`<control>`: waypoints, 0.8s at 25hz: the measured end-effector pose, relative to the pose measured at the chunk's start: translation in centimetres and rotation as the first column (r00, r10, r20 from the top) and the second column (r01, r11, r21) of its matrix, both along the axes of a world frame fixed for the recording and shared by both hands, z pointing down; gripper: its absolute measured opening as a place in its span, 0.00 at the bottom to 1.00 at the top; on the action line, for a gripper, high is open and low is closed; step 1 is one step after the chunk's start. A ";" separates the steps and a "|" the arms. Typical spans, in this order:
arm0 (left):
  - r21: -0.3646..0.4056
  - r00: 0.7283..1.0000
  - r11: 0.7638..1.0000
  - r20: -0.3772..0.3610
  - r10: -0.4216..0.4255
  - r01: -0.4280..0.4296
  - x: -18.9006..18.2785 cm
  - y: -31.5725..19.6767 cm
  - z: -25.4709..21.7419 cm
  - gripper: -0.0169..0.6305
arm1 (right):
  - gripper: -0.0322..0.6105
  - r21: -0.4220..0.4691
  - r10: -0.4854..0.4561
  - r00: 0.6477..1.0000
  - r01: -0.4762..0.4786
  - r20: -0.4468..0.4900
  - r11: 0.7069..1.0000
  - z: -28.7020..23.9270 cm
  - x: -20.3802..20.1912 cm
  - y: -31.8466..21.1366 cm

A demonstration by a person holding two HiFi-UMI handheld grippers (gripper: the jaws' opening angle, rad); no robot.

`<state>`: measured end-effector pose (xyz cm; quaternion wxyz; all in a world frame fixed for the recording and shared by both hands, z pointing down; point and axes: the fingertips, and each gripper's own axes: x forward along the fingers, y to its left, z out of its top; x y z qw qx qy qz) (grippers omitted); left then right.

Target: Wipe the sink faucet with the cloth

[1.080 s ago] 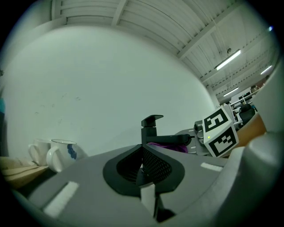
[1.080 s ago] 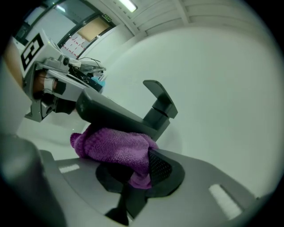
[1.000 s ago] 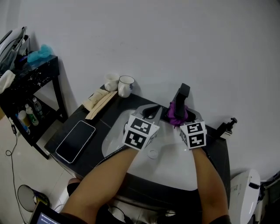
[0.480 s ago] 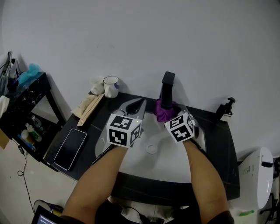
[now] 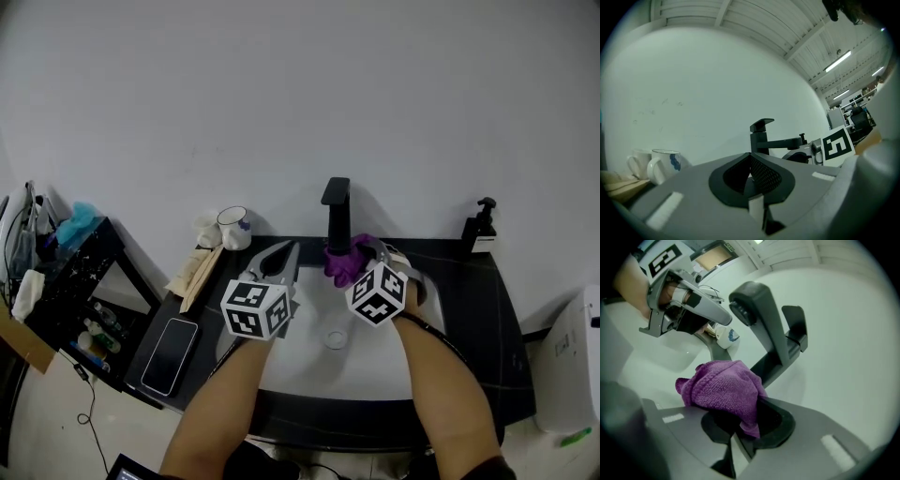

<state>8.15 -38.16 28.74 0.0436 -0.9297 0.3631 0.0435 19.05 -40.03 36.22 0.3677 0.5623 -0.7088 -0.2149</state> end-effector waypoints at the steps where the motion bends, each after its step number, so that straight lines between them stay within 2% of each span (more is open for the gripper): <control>1: 0.000 1.000 1.000 0.001 -0.004 0.004 -0.1 -0.1 0.0 0.05 | 0.15 0.009 0.013 1.000 -0.013 -0.004 1.000 -0.3 0.4 0.0; 7: -0.001 1.000 1.000 0.013 -0.017 0.017 -0.5 -0.7 0.4 0.05 | 0.15 0.087 0.071 0.997 -0.072 0.005 0.994 -3.4 3.3 0.3; 10: 0.013 0.999 1.000 0.035 -0.013 0.012 -0.2 -0.6 0.5 0.05 | 0.15 0.189 0.097 0.995 -0.103 0.037 0.977 -7.1 4.5 0.7; 12: 0.034 0.998 0.999 0.062 -0.011 0.009 0.1 -0.5 0.5 0.05 | 0.15 0.276 0.107 0.994 -0.112 0.035 0.955 -10.0 4.6 0.9; 14: 0.051 0.996 0.999 0.087 -0.011 0.007 0.3 -0.3 0.5 0.05 | 0.15 0.346 0.107 0.994 -0.108 0.022 0.932 -12.5 4.2 1.1; 17: 0.063 0.996 0.998 0.092 -0.006 0.001 0.5 0.1 0.5 0.05 | 0.15 0.402 0.105 0.994 -0.087 -0.023 0.911 -14.5 3.4 1.5; 20: 0.062 0.997 0.998 0.076 0.002 -0.007 0.5 0.2 0.2 0.05 | 0.15 0.402 0.113 0.991 -0.077 -0.067 0.912 -14.7 3.0 1.7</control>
